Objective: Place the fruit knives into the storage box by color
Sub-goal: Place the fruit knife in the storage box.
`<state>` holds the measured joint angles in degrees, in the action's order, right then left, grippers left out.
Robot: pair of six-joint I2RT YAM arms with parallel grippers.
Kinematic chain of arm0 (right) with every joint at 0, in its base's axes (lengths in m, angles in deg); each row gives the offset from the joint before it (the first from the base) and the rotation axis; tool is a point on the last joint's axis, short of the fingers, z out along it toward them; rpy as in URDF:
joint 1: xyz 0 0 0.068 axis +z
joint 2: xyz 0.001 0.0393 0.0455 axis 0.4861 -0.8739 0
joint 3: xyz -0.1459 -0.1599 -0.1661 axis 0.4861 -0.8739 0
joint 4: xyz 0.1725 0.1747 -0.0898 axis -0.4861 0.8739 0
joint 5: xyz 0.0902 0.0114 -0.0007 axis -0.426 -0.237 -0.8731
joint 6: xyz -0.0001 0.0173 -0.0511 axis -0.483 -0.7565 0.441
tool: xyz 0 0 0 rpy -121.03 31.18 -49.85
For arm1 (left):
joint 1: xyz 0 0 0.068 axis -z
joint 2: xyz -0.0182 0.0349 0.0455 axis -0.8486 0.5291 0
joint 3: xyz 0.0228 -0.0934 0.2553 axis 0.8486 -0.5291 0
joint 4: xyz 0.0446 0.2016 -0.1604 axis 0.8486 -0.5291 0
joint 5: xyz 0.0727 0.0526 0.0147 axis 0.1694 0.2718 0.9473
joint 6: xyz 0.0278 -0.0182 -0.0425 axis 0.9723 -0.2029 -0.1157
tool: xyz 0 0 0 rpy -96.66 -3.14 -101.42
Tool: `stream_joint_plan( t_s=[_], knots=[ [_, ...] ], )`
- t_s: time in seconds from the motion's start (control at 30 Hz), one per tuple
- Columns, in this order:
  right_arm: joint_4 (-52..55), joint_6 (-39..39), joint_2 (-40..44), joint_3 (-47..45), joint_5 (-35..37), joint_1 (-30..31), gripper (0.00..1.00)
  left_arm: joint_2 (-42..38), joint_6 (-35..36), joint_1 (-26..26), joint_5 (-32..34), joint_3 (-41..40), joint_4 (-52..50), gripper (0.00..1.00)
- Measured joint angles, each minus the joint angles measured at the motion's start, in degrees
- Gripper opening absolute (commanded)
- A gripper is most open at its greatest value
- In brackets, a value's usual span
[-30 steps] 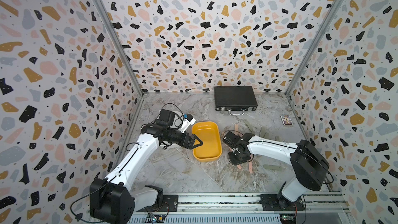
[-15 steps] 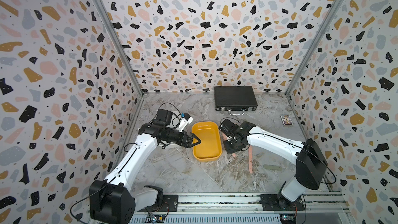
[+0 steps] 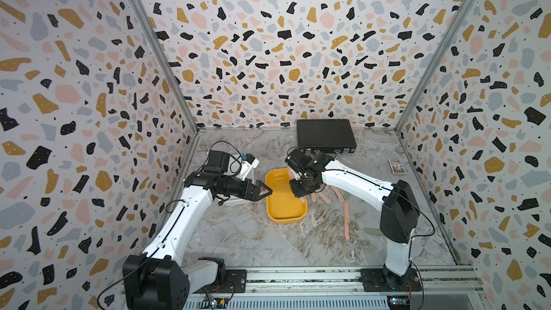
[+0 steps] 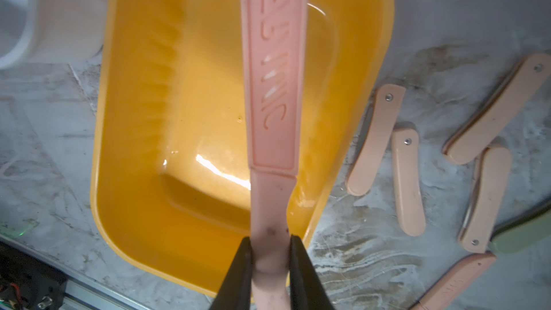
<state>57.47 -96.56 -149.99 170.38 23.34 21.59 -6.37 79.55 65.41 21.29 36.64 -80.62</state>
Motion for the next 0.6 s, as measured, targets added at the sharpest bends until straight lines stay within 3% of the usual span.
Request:
stream_joint_plan(
  t_s=[0.3, 0.6],
  knots=[
    [-3.48, -2.21, -6.21, 0.46, -4.66, 1.64, 0.15, 0.04, 0.04, -0.42, -0.2, 0.0, -0.2, 0.99],
    [-5.95, -2.62, -6.86, 0.42, -5.86, 1.7, 0.16, 0.04, 0.22, -0.9, -0.15, -0.02, -0.2, 0.99]
  ],
)
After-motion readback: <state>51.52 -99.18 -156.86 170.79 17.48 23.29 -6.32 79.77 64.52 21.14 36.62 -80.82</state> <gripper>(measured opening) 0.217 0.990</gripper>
